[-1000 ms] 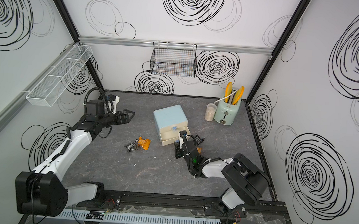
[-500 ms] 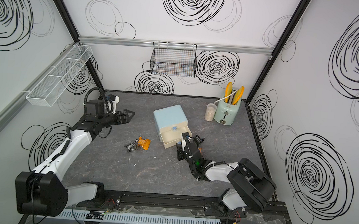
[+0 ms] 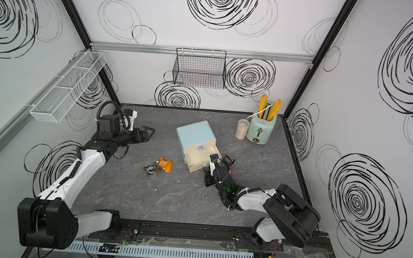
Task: Place the cookies into the drawer by color
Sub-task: Open the drawer in the storage box.
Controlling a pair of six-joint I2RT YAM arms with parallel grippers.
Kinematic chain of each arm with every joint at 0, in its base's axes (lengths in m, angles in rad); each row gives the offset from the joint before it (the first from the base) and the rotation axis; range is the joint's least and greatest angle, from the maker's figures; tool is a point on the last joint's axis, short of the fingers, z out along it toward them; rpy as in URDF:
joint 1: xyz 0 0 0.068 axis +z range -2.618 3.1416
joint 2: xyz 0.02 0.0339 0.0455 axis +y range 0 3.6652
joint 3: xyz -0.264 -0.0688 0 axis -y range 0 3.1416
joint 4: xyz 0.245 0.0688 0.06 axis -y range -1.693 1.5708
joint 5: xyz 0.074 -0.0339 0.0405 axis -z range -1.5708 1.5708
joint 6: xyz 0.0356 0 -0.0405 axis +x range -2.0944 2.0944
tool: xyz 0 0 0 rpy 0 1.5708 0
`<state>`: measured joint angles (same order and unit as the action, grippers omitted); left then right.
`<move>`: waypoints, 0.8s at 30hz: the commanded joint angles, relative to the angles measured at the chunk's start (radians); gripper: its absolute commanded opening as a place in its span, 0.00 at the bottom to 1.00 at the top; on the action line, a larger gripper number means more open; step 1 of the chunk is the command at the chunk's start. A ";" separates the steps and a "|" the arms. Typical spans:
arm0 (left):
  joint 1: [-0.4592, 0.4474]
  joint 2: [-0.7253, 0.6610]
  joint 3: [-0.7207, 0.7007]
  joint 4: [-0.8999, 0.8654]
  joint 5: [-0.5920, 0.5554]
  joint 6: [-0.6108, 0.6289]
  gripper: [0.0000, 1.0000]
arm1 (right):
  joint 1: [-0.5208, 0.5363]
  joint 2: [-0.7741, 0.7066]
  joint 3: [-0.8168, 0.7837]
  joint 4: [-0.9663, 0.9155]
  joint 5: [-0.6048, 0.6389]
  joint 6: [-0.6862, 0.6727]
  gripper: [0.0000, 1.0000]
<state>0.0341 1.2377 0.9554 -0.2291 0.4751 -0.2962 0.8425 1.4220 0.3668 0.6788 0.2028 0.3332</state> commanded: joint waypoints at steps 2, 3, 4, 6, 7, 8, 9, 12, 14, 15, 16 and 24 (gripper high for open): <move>0.012 -0.009 -0.009 0.039 0.017 -0.004 0.87 | 0.016 -0.001 0.008 -0.023 -0.006 0.020 0.20; 0.012 -0.010 -0.008 0.039 0.017 -0.004 0.87 | 0.017 -0.005 0.003 -0.021 -0.003 0.023 0.20; 0.012 -0.009 -0.007 0.039 0.017 -0.005 0.87 | 0.016 -0.010 -0.002 -0.021 -0.002 0.023 0.20; 0.012 -0.009 -0.007 0.041 0.019 -0.005 0.87 | 0.017 -0.017 -0.005 -0.023 0.004 0.023 0.21; 0.013 -0.010 -0.007 0.040 0.017 -0.005 0.87 | 0.017 -0.018 -0.005 -0.026 0.007 0.022 0.21; 0.013 -0.009 -0.007 0.040 0.017 -0.005 0.87 | 0.017 -0.020 -0.005 -0.027 0.007 0.021 0.21; 0.013 -0.010 -0.008 0.040 0.017 -0.006 0.87 | 0.017 -0.018 -0.003 -0.030 0.007 0.020 0.21; 0.014 -0.009 -0.009 0.040 0.017 -0.006 0.87 | 0.017 -0.012 0.004 -0.037 0.008 0.020 0.25; 0.013 -0.010 -0.009 0.039 0.016 -0.005 0.87 | 0.017 -0.012 0.010 -0.048 0.011 0.018 0.31; 0.013 -0.009 -0.009 0.039 0.016 -0.006 0.87 | 0.017 -0.016 0.014 -0.054 0.016 0.018 0.36; 0.013 -0.009 -0.009 0.039 0.016 -0.005 0.87 | 0.017 -0.022 0.017 -0.061 0.021 0.018 0.41; 0.012 -0.007 -0.009 0.037 0.010 -0.007 0.87 | 0.017 -0.104 0.012 -0.106 0.061 0.004 0.66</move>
<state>0.0341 1.2377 0.9554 -0.2291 0.4751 -0.2966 0.8539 1.3563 0.3698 0.6075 0.2325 0.3359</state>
